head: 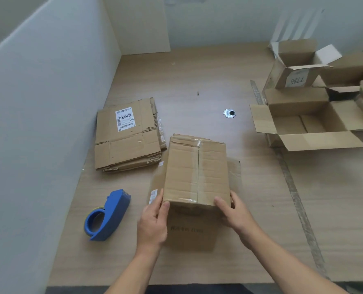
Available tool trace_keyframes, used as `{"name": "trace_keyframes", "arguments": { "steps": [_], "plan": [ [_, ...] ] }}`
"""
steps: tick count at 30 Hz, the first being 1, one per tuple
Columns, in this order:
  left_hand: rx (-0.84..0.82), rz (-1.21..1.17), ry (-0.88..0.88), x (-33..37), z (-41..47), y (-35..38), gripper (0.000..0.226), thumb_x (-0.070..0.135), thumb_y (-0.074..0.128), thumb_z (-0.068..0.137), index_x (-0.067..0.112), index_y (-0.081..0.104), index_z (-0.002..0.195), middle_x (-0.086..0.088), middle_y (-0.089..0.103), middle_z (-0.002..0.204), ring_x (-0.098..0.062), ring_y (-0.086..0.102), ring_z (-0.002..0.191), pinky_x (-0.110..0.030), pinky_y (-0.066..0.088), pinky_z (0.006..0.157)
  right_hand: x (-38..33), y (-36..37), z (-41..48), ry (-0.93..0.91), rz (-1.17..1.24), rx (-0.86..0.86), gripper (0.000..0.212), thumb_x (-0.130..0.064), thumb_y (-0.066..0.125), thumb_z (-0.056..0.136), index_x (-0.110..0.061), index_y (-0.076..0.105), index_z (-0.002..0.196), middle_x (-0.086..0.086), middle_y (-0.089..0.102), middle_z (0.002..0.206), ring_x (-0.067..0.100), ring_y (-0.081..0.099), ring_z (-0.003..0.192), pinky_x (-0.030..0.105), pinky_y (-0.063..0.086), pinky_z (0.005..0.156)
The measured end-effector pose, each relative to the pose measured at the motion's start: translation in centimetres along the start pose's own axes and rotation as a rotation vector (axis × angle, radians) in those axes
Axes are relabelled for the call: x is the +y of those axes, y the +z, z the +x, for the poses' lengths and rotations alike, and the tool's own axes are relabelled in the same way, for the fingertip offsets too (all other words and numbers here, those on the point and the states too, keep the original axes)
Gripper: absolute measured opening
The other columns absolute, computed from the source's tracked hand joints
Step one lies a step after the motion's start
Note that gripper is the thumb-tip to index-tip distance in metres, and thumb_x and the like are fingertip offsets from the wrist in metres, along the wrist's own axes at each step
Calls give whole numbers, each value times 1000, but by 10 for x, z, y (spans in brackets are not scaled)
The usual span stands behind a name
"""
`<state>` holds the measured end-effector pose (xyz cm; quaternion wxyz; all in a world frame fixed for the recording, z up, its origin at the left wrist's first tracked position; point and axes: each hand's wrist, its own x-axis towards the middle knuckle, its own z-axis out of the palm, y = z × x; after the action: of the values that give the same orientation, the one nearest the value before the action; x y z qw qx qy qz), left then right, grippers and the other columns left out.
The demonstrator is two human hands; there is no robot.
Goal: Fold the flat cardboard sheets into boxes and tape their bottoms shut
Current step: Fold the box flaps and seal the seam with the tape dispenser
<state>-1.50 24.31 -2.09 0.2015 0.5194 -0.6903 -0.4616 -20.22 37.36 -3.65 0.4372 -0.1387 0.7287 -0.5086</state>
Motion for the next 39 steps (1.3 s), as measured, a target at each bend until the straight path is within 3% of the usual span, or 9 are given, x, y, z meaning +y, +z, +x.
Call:
{"name": "trace_keyframes", "arguments": {
  "steps": [5,9,13,18,20,23,27,31,39],
  "plan": [
    [92,61,253,28,18,-17,39,41,61,88,29,65,124,18,73,93,-4,65,82,-5,42,73,-25,-17,-11,-168,-236,50,18,-44,68,88,-39,63,105,-16,71,89,-6,63,77,8,43,64],
    [62,-69,219,45,24,-16,31,37,60,90,37,64,121,37,66,101,11,63,104,-4,45,88,-42,-19,-8,-268,-327,191,45,-84,52,69,-45,64,89,-6,65,74,15,62,71,20,45,62],
    [-6,-127,155,51,23,-20,29,25,62,96,26,68,125,-8,69,115,-18,60,112,-32,49,96,-50,-35,-7,-322,-375,63,28,-79,50,73,-79,47,101,-14,70,83,11,66,76,32,56,73],
    [150,-40,191,57,21,-21,28,24,61,98,20,69,124,19,70,102,5,64,95,-5,46,83,-52,-35,-8,-360,-442,90,16,-37,52,100,-45,65,103,0,68,80,16,66,77,46,55,79],
    [165,14,208,60,19,-17,26,25,63,97,21,71,122,30,66,73,10,60,68,-7,46,67,-54,-30,-8,-358,-387,198,21,-34,51,101,-45,69,96,2,68,74,19,66,74,45,56,76],
    [163,59,206,69,18,-13,27,27,64,96,23,72,121,32,54,62,18,56,64,-1,39,66,-63,-25,-9,-369,-378,291,33,-31,52,100,-50,62,75,-3,61,61,22,63,69,34,51,67],
    [158,60,177,74,17,-13,22,45,72,85,35,68,104,27,65,80,5,66,82,-21,50,74,-72,-22,-11,-389,-402,311,12,-38,56,97,-42,62,86,-10,63,70,11,62,72,31,44,68],
    [197,86,193,77,19,-18,15,45,68,88,32,69,97,19,69,79,0,65,77,-14,43,63,-72,-21,-10,-394,-412,345,19,-53,64,88,-41,59,102,-18,63,77,5,61,75,30,43,71],
    [229,104,237,74,20,-19,19,38,63,94,22,74,95,9,69,69,-9,62,66,-25,44,60,-78,-22,-8,-564,-576,469,32,-40,62,93,-19,55,71,-6,43,49,26,48,56,37,37,54]
  ]
}}
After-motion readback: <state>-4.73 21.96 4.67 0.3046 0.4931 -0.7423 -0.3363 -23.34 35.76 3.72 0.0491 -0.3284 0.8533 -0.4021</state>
